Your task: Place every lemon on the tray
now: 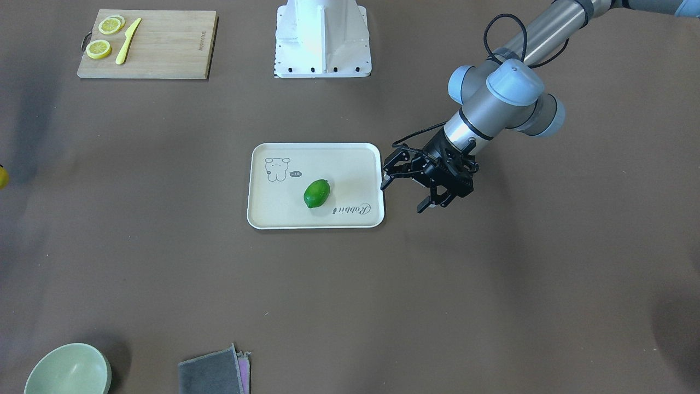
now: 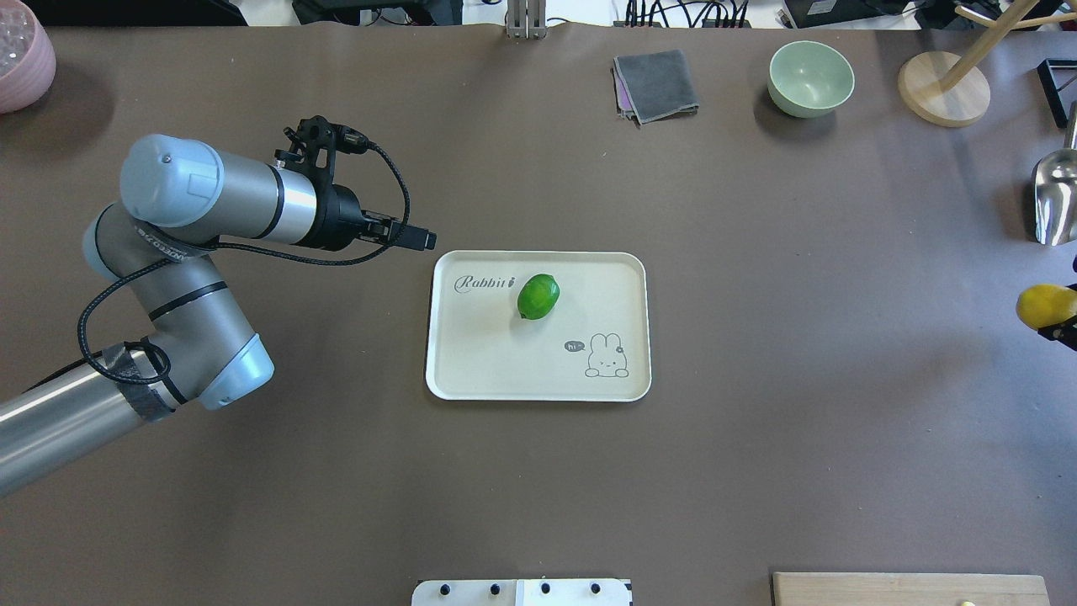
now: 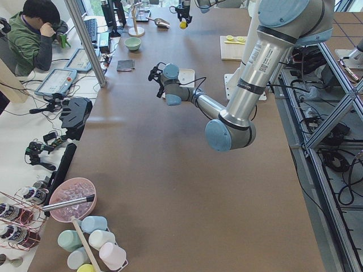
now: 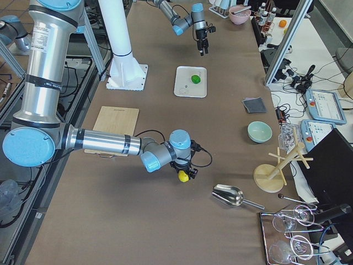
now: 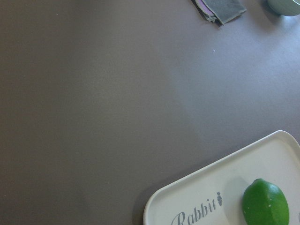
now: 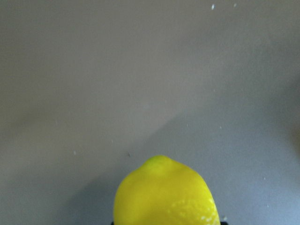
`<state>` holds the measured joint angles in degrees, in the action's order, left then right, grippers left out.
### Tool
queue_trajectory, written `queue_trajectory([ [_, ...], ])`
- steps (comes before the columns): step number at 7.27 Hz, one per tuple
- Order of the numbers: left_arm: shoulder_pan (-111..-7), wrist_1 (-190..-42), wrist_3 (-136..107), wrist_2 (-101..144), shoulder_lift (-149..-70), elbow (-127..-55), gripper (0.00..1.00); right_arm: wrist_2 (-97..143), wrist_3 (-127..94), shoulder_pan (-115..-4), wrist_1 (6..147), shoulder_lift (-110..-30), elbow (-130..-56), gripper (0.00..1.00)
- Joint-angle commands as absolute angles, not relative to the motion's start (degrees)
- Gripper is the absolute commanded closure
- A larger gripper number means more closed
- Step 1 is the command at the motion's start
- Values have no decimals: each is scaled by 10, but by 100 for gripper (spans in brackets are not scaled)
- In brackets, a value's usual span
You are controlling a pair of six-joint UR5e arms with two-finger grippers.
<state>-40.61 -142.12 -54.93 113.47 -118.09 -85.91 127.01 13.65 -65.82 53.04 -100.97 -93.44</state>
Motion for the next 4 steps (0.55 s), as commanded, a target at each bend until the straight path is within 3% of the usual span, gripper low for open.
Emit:
queue_trajectory([
  [1,-406,-1421,-549,1136,-1181,-861,1,1318,-175,-602,531,-969,-977,100],
  [4,-418,-1409,-510,1139,-1161,-861,1,1305,-596,-451,534,-803,-995,100],
])
